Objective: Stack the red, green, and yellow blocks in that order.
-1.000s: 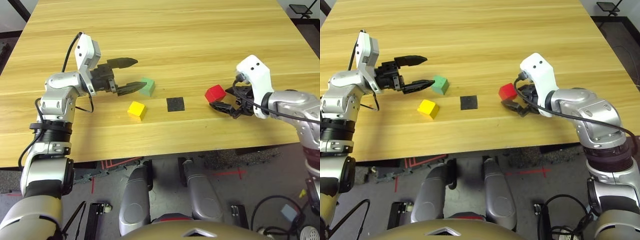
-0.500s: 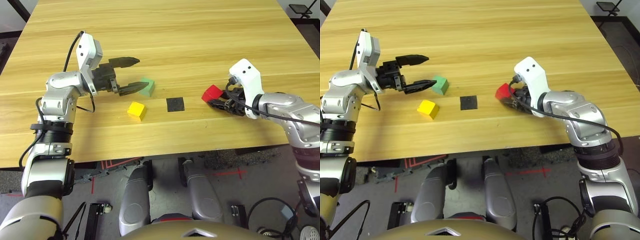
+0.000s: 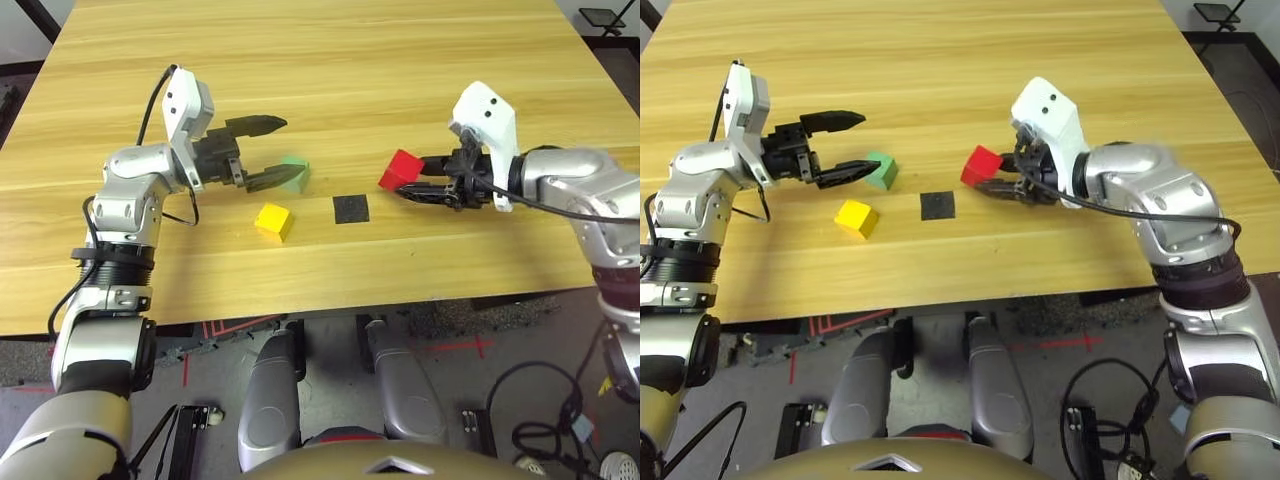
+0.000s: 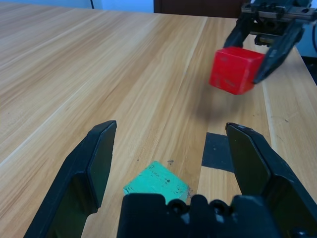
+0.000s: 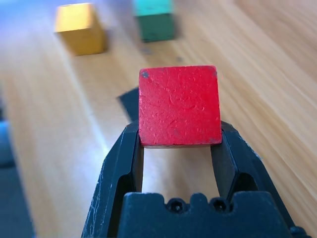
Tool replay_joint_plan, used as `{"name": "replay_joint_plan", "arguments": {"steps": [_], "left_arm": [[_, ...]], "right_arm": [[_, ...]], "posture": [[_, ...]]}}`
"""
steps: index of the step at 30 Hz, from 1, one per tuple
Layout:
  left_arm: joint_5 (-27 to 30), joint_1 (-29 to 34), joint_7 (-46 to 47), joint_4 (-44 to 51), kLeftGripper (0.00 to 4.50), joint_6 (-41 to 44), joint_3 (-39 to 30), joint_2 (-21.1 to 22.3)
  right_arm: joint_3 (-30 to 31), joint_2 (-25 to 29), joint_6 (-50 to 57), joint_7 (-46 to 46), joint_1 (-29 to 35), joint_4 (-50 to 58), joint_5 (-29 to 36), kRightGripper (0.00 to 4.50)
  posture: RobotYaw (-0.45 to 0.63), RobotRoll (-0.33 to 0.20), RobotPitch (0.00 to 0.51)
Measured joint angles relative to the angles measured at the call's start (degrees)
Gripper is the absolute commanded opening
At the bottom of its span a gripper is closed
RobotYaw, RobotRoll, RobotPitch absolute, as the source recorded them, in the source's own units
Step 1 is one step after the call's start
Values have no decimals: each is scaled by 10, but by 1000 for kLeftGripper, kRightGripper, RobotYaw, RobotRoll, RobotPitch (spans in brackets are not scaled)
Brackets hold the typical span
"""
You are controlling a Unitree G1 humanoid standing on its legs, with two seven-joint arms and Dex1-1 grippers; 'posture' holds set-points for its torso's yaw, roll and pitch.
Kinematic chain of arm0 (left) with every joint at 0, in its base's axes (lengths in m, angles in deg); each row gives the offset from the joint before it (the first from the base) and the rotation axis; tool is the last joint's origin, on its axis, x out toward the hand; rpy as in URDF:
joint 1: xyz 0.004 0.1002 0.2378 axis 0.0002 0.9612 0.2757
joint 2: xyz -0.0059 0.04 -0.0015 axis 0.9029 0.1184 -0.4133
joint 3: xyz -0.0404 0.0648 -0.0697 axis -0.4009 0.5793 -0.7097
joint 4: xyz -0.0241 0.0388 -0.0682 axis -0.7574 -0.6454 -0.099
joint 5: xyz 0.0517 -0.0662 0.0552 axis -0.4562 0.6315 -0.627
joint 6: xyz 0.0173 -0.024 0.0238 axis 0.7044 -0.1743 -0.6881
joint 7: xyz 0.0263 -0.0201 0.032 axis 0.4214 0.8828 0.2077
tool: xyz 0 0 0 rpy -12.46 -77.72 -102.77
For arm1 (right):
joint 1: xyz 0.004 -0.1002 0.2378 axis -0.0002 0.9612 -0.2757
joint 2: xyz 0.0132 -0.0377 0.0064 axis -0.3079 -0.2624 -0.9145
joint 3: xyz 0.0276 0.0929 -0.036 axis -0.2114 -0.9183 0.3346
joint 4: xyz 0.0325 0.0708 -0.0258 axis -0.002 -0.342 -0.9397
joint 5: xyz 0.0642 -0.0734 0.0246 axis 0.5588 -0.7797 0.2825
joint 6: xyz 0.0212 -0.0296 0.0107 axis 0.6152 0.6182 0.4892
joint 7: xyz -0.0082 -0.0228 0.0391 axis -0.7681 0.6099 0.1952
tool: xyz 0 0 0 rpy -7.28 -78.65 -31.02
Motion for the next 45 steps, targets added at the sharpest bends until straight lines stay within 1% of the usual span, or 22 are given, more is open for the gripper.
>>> {"name": "replay_joint_plan", "arguments": {"steps": [3,8,13,16,19,25,34,39,45], "left_arm": [[0,0,2,0,4500,0,0,0],[0,0,3,0,4500,0,0,-1],[1,7,8,13,4500,4,1,-3],[1,8,9,14,4500,7,1,-5],[1,8,10,15,4500,8,1,-5],[2,12,18,27,4500,11,1,-5],[5,21,28,42,4500,22,1,-5],[6,26,32,51,4500,26,0,-5],[7,31,37,55,4500,30,0,-6]], "right_arm": [[23,11,-30,54,-14,-18,-7,2036],[67,7,-74,117,-48,-54,-32,2036],[130,-32,-181,164,-100,-150,-109,2036],[149,-58,-230,180,-122,-206,-143,2036],[153,-73,-261,193,-134,-240,-166,2036],[156,-104,-283,207,-135,-249,-186,2036],[155,-123,-296,205,-128,-252,-203,2036],[154,-124,-309,202,-127,-264,-212,2036],[152,-132,-339,195,-128,-307,-230,2036]], "posture": [[190,-26,261],[189,-26,260],[190,-26,260],[190,-26,260],[206,-27,261],[216,-25,263],[219,-27,262],[217,-28,261],[219,-24,263]]}}
